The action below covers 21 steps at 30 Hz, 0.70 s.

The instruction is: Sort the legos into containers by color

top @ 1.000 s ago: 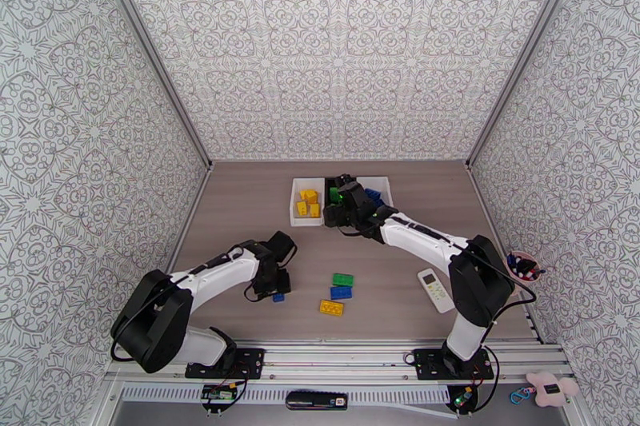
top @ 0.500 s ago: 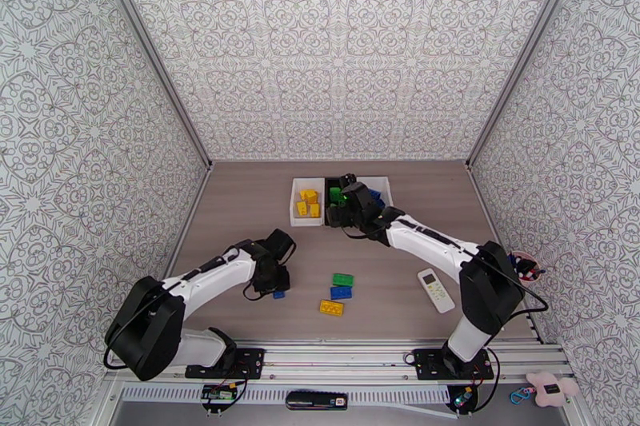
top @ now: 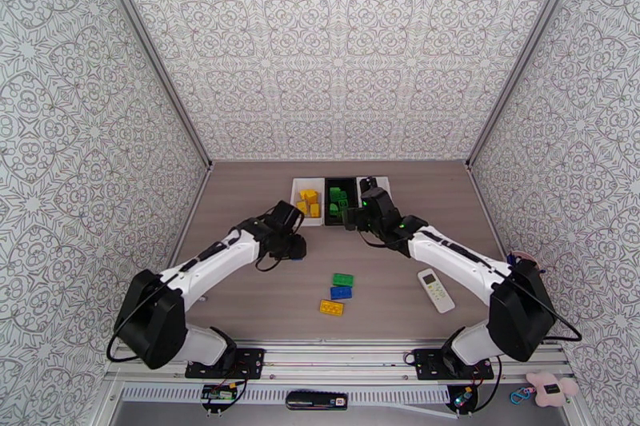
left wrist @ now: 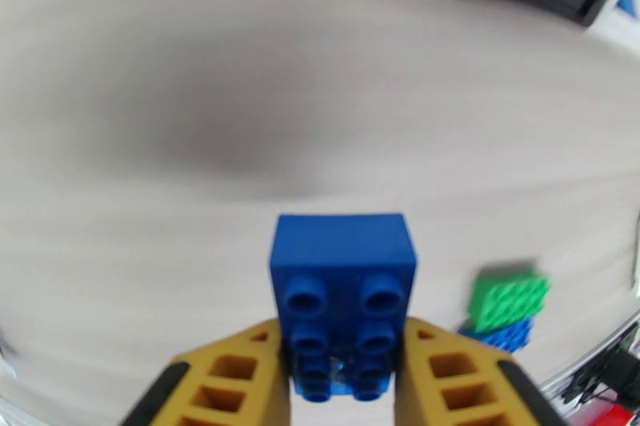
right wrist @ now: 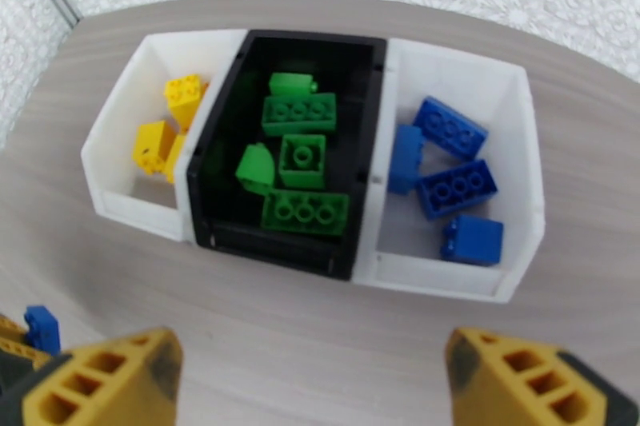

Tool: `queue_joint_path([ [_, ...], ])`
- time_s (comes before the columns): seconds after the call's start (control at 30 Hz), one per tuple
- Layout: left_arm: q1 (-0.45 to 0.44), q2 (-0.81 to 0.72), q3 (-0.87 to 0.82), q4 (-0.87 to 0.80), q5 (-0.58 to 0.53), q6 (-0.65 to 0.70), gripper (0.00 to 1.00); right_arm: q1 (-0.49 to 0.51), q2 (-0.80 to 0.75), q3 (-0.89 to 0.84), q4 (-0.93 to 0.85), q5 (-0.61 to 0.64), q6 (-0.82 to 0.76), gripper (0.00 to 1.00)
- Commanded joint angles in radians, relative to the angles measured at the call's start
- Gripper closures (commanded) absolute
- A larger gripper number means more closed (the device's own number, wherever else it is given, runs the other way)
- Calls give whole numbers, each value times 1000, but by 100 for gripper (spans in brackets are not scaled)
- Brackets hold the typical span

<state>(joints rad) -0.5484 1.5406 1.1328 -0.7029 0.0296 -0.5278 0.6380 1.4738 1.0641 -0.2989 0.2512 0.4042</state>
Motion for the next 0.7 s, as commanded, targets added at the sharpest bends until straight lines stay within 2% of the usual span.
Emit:
queue_joint_path([
  [0.0,-14,97,148,72,21,129,67,-18,-60,-67,-2,18,69,10],
  [0.17,-32,285,417,99,34,216,67,-32,-159,-155,-10,27,102,10],
  [0.33,-49,469,676,120,100,203,67,-36,-238,-211,-54,60,114,11],
  [0.67,-57,777,1041,232,201,22,68,-38,-404,-297,-103,78,170,11],
])
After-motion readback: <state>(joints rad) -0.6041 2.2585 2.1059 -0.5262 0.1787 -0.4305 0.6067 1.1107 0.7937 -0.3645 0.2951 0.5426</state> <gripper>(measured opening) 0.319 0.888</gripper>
